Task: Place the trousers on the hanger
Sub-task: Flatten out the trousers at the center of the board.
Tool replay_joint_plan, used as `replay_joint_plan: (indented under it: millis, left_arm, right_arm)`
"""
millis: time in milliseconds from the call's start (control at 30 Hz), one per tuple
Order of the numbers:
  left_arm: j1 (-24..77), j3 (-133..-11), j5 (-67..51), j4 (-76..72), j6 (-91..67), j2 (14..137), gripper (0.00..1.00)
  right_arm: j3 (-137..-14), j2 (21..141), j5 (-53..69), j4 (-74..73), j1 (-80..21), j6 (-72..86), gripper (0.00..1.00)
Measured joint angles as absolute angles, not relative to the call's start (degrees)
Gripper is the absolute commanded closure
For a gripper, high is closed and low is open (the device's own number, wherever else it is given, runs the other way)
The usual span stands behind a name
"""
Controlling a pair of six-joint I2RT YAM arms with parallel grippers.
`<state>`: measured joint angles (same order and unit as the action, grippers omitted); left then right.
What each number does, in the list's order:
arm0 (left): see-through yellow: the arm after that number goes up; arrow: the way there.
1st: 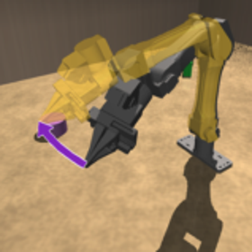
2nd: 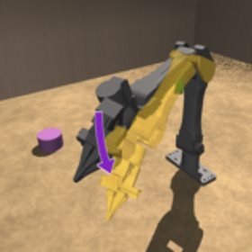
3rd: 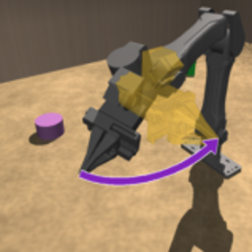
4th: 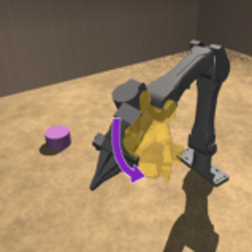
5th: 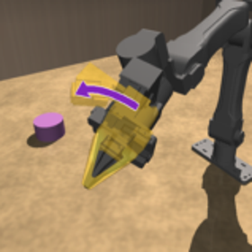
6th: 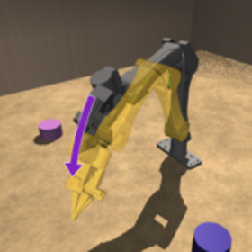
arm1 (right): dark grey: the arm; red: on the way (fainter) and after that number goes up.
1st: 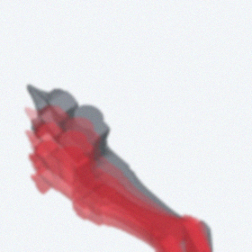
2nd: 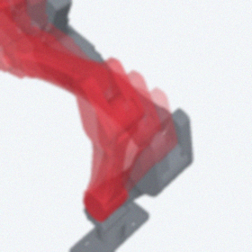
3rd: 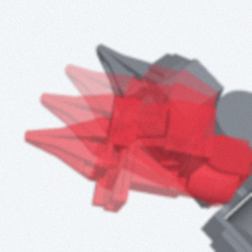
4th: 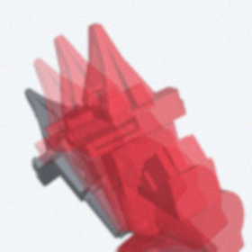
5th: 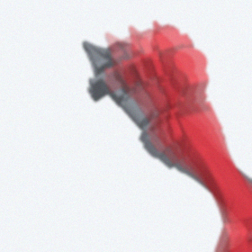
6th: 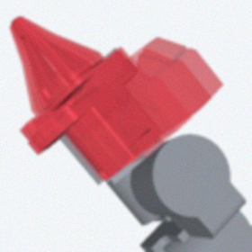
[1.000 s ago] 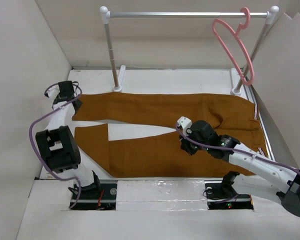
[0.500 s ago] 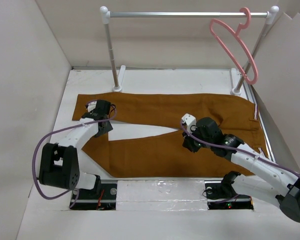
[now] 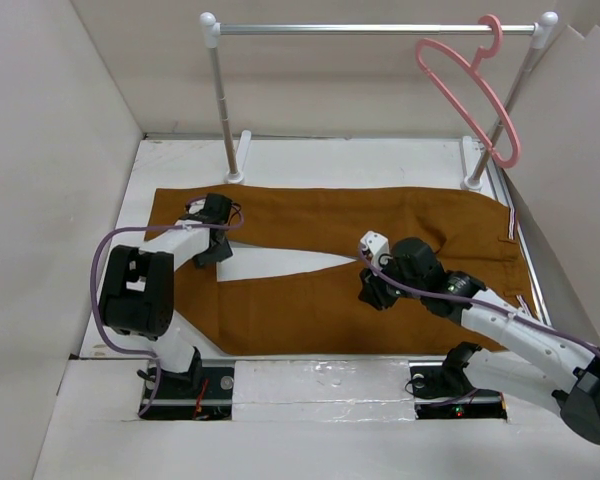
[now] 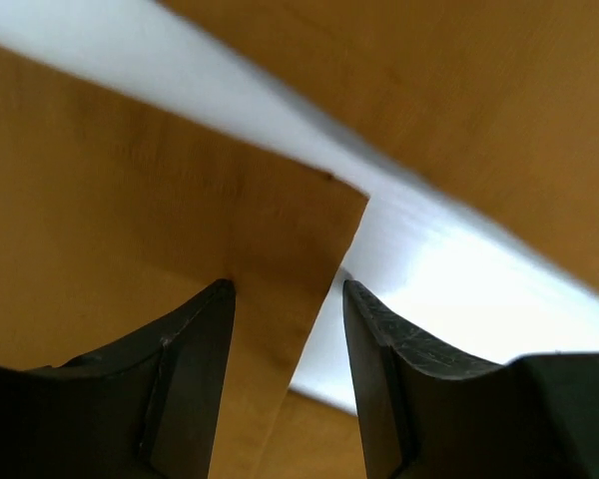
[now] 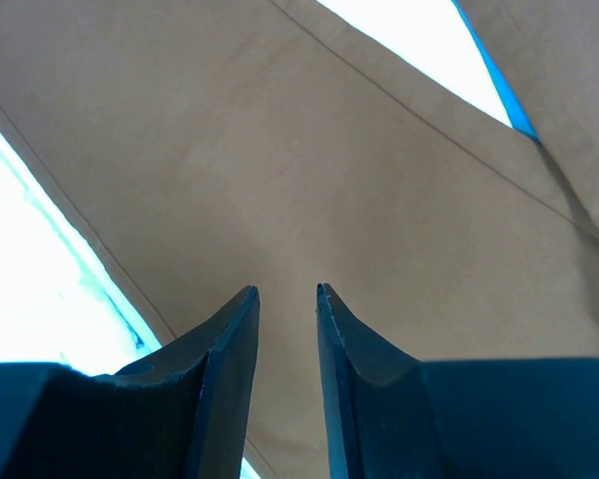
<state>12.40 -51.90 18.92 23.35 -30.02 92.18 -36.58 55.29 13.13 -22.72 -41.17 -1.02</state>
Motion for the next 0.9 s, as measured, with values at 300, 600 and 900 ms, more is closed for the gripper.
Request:
replay_joint_plan:
  millis: [300,600,900]
  left_arm:
    - [12.4,-54.8,21.7,20.9,-29.9,95.8,0.93]
    - [12.7,-55.3,22.2,22.9,-30.0,95.3,1.0]
    - [10.0,-60.1,20.5,33.9,-33.3,62.2,1.0]
  right_arm:
    - [-35.8,53.7,13.0,-22.7,-41.3,-0.4,0.65]
    - [-35.8,53.2,12.1,-23.0,-41.3,1.0,0.64]
    - [-34.6,51.0,9.6,-28.3,-37.6,7.2,0.45]
